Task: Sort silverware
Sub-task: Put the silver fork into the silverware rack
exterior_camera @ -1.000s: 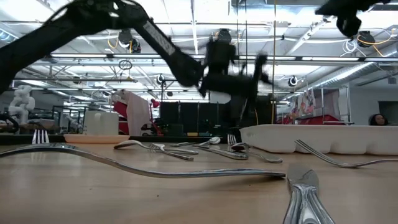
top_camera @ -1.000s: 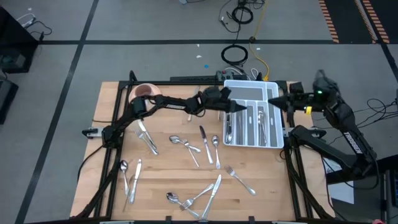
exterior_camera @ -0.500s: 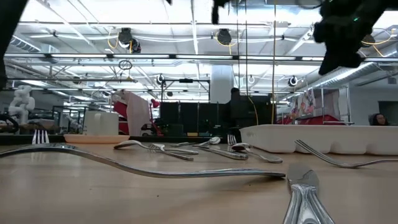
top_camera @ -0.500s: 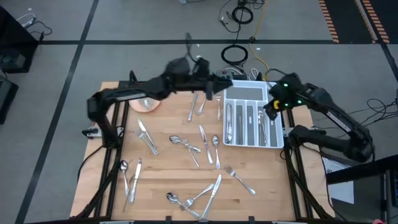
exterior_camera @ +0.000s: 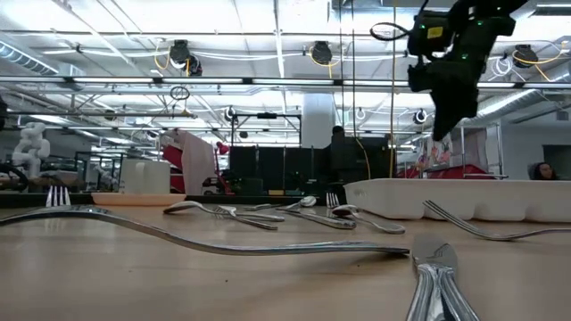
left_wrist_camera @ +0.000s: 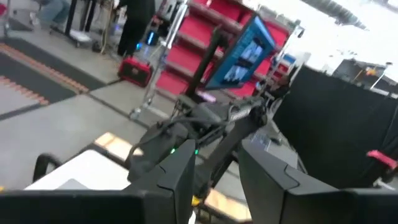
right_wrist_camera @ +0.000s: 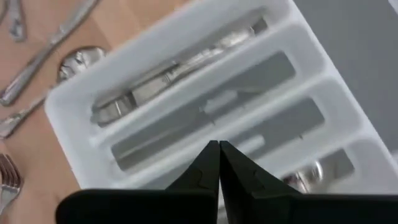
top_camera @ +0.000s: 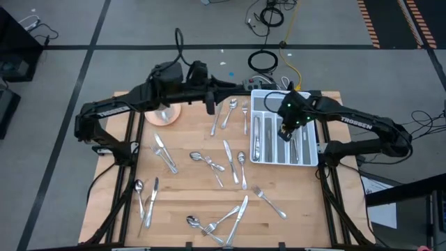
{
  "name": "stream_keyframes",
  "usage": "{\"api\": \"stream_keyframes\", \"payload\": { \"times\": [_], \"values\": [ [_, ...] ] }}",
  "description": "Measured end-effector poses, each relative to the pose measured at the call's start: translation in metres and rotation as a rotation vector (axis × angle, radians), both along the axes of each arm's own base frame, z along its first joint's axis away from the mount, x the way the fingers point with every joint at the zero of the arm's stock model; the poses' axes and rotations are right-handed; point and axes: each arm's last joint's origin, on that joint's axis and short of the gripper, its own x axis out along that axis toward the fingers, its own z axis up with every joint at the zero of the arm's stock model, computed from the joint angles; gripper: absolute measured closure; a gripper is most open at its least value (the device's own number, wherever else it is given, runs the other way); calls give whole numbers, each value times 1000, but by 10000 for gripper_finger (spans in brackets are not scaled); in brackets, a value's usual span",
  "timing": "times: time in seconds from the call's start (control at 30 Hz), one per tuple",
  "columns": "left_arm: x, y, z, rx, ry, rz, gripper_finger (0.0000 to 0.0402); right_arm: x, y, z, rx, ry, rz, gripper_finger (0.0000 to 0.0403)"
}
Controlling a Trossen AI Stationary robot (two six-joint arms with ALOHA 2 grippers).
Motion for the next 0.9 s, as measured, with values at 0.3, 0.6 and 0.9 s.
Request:
{"api": "stream_keyframes", "payload": {
  "times": [0.3, 0.6, 0.9],
  "values": [
    [-17, -4, -5, -23, 146, 6, 277, 15, -6, -11, 33, -3, -45, 403],
    [-33, -6, -1, 12, 189, 57, 277, 36, -17, -45, 56, 136, -22, 403],
    [-36, -7, -2, 20, 210, 59, 277, 48, -24, -65, 60, 182, -15, 403]
  ]
}}
